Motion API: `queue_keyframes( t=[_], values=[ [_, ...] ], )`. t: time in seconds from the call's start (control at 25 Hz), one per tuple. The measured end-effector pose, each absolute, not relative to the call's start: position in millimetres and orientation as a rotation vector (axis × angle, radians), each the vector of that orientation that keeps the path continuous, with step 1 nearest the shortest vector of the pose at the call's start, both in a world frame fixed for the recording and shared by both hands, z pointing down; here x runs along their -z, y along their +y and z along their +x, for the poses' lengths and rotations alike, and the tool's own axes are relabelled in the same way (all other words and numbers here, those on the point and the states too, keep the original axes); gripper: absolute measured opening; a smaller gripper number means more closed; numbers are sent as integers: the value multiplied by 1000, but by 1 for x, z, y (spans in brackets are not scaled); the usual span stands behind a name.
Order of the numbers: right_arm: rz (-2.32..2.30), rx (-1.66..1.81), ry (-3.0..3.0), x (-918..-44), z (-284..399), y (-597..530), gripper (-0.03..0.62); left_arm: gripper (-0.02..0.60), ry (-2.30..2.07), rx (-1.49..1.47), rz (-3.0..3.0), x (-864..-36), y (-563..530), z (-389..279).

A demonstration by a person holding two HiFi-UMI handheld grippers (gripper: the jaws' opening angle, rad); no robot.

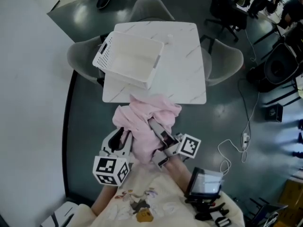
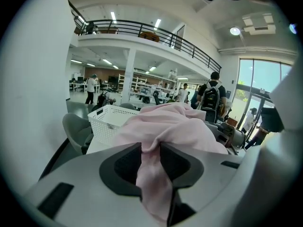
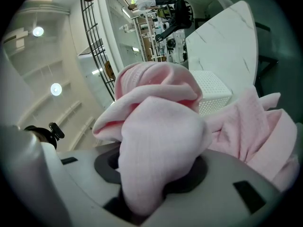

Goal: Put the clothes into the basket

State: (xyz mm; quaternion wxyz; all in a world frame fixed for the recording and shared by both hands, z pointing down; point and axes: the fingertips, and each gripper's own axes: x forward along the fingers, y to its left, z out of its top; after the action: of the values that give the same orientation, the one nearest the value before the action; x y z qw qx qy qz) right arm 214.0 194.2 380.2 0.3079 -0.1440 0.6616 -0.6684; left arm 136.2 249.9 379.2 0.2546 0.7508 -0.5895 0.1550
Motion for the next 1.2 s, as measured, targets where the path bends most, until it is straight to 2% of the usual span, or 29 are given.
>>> queue_keyframes(
  t=[0.48, 1.0, 1.2],
  values=[
    [-469, 1712, 1751, -355, 192, 97, 179, 129, -1498, -356, 2141, -360, 143, 111],
    [-476, 1581, 1784, -279, 129, -3, 179, 123, -1487, -232, 2277, -288, 39, 45],
    [-485, 1537, 1796, -275, 97, -33, 179, 120, -1461, -212, 2313, -287, 6, 13]
  ],
)
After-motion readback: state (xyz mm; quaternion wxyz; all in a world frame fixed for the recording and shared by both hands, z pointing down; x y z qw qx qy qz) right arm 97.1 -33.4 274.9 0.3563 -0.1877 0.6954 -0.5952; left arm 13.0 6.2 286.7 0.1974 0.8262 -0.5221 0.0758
